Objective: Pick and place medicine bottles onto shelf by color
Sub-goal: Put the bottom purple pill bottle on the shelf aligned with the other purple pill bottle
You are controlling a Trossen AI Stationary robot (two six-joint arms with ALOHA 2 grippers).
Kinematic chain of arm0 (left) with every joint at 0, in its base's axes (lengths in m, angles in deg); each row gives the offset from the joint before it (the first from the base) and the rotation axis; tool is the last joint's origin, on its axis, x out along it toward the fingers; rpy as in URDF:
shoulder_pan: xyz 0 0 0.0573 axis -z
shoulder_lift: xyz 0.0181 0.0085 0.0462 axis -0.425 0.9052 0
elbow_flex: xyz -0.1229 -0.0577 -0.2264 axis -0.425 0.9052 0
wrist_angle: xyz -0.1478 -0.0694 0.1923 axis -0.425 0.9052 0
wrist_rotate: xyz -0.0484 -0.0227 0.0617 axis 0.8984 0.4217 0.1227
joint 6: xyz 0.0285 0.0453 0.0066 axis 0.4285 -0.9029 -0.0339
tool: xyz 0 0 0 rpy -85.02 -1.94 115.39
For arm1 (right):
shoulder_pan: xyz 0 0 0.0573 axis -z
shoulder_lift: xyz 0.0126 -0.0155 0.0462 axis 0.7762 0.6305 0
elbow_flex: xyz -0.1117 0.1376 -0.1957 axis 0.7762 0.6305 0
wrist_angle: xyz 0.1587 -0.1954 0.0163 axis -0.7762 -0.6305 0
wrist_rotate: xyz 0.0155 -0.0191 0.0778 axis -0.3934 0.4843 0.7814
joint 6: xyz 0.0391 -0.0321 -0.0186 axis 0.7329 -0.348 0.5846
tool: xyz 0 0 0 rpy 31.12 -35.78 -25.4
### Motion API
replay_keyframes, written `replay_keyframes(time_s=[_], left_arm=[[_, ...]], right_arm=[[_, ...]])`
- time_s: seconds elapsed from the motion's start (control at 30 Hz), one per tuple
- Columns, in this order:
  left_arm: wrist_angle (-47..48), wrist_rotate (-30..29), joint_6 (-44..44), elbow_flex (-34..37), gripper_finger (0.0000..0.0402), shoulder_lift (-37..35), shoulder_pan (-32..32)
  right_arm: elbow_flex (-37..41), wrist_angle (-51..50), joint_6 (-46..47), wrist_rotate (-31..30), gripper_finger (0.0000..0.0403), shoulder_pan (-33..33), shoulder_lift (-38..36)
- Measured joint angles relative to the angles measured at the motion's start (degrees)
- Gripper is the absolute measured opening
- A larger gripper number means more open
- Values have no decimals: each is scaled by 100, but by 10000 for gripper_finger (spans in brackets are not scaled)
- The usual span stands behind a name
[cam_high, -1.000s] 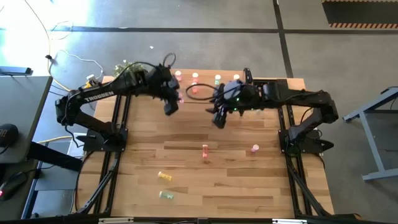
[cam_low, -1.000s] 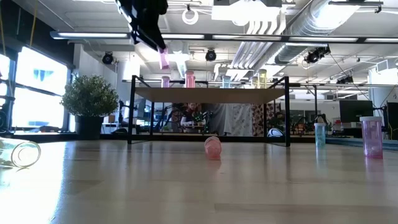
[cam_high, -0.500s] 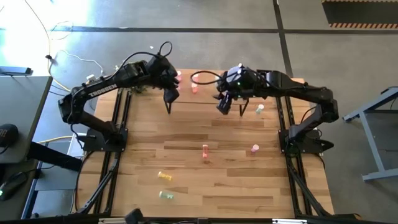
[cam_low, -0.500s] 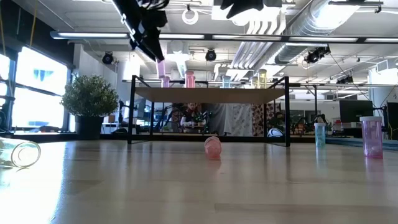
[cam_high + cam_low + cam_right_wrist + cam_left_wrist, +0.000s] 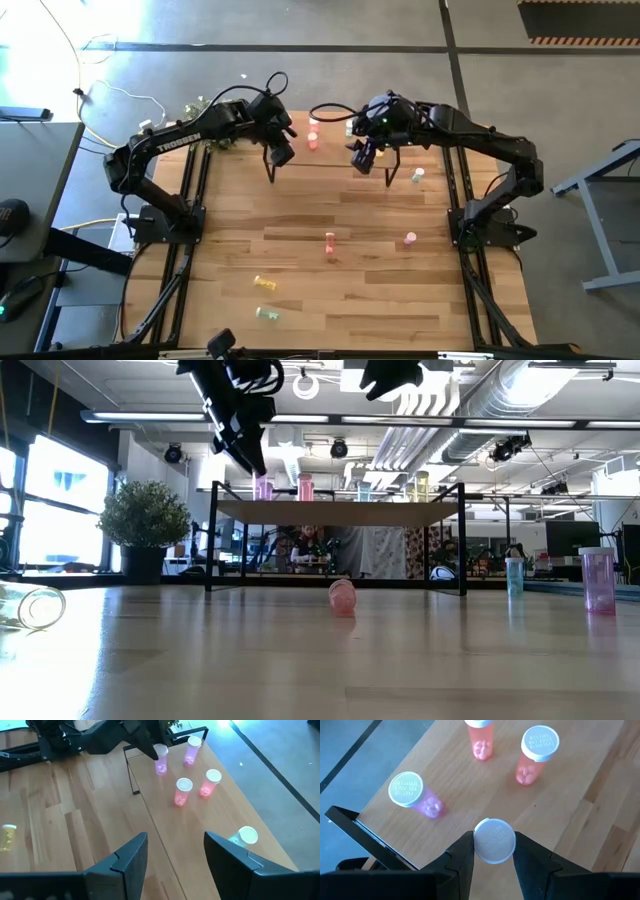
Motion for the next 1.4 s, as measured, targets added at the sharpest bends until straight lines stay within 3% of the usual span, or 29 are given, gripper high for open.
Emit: replay_keyframes(time_s=[1.07,1.4], left_arm=[[-127,-103,-448,-9,111,166,-55],[-120,-121,-450,0,135,164,-59]], right_arm=[[0,4,14,-4,186,-2,0],[0,4,34,-7,186,-2,0]])
